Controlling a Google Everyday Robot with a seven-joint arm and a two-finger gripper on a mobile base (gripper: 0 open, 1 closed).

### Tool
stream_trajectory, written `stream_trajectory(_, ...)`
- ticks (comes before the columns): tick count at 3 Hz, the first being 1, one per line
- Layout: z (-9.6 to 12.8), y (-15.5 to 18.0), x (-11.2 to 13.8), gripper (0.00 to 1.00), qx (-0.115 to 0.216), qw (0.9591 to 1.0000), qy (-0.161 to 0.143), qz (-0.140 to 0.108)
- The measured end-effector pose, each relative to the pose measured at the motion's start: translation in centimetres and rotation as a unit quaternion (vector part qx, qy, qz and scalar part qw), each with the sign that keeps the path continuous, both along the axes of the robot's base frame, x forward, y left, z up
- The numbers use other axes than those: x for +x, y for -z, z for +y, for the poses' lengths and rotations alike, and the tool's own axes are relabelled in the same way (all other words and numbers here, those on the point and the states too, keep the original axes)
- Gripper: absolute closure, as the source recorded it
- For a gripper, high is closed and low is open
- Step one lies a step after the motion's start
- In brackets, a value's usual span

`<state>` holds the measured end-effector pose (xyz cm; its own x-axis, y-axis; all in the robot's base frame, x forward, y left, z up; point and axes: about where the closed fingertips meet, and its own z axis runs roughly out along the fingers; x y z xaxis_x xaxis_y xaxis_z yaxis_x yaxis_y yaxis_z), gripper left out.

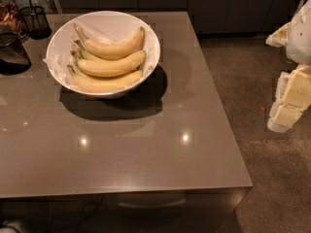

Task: Pick banana from white bowl

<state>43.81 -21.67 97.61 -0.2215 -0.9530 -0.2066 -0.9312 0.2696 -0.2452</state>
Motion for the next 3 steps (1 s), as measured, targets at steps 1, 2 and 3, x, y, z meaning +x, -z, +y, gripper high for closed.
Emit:
stream_trajectory(1, 0.4, -0.3, 0.3, 0.00, -0.005, 1.0000, 0.005, -0.006)
stream_trajectory(2, 2.7, -0.5, 2.7, 0.00, 0.007, 0.9999, 0.009, 0.008)
stream_trajectory(3, 5.5, -0.2, 6.0, 0.00, 0.001, 0.9995, 0.001, 0.033)
